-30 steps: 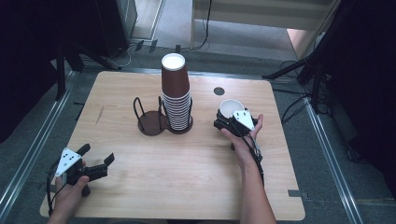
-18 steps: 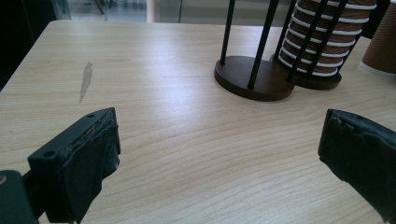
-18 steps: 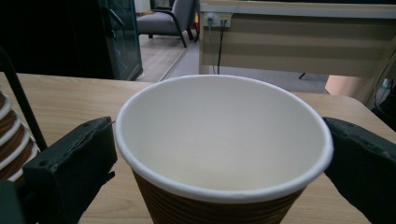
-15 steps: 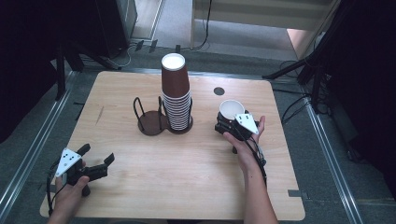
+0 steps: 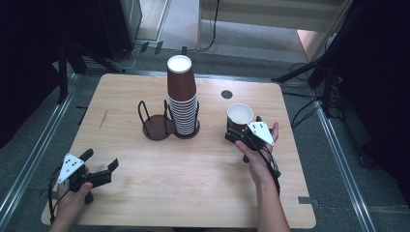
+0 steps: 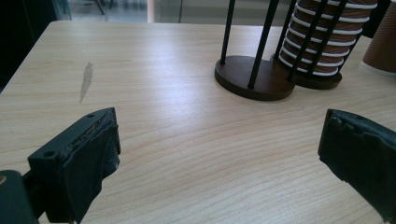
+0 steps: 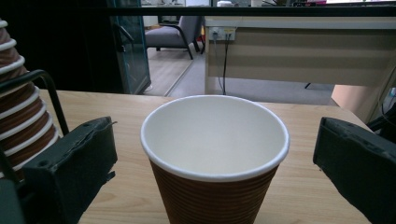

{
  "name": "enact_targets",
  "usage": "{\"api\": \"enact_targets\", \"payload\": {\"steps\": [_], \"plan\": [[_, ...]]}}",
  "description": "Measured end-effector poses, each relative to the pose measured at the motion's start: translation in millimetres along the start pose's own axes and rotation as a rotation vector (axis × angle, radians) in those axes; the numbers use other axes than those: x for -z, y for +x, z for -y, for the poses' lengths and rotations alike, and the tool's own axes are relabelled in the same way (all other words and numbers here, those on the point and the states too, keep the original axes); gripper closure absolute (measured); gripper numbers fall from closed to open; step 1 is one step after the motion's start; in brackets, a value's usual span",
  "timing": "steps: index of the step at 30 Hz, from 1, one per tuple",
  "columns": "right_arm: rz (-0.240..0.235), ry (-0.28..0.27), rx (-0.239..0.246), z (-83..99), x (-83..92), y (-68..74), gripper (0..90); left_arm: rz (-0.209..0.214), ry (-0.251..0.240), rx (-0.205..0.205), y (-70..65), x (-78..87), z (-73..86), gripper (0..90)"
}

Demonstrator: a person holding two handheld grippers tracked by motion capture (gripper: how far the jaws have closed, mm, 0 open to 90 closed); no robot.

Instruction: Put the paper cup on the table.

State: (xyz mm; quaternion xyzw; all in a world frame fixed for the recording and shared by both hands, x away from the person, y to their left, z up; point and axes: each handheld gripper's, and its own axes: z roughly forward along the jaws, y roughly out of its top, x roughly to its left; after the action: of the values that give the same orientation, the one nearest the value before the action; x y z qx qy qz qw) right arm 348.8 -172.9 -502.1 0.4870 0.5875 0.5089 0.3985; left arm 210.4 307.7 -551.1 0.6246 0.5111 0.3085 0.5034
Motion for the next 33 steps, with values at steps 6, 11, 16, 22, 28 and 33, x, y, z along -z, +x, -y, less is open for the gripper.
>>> {"api": "enact_targets", "payload": {"steps": [6, 11, 16, 22, 28, 33], "plan": [[-0.002, 0.000, -0.008, 0.2, 10.4, -4.3, 0.0, 0.000, 0.000, 0.000, 0.0, 0.0, 0.0, 0.0], [-0.006, -0.010, -0.020, -0.5, 23.1, -6.9, 0.0, 0.000, 0.001, -0.001, 0.0, -0.1, 0.0, 0.0], [-0.004, -0.016, -0.008, 0.6, 34.9, -10.3, 0.0, 0.000, 0.000, -0.002, -0.2, -0.1, 0.0, 0.0], [-0.002, -0.022, -0.017, 3.5, 47.2, -16.1, 0.0, -0.001, -0.001, -0.003, -0.4, 0.0, 0.0, 0.0], [0.004, -0.028, -0.007, 4.3, 58.9, -22.2, 0.0, -0.001, -0.001, -0.003, -0.4, 0.0, 0.1, 0.0], [0.016, -0.027, -0.011, 5.7, 68.5, -28.3, 0.0, -0.002, 0.000, -0.002, -0.3, -0.1, 0.0, 0.0]]}}
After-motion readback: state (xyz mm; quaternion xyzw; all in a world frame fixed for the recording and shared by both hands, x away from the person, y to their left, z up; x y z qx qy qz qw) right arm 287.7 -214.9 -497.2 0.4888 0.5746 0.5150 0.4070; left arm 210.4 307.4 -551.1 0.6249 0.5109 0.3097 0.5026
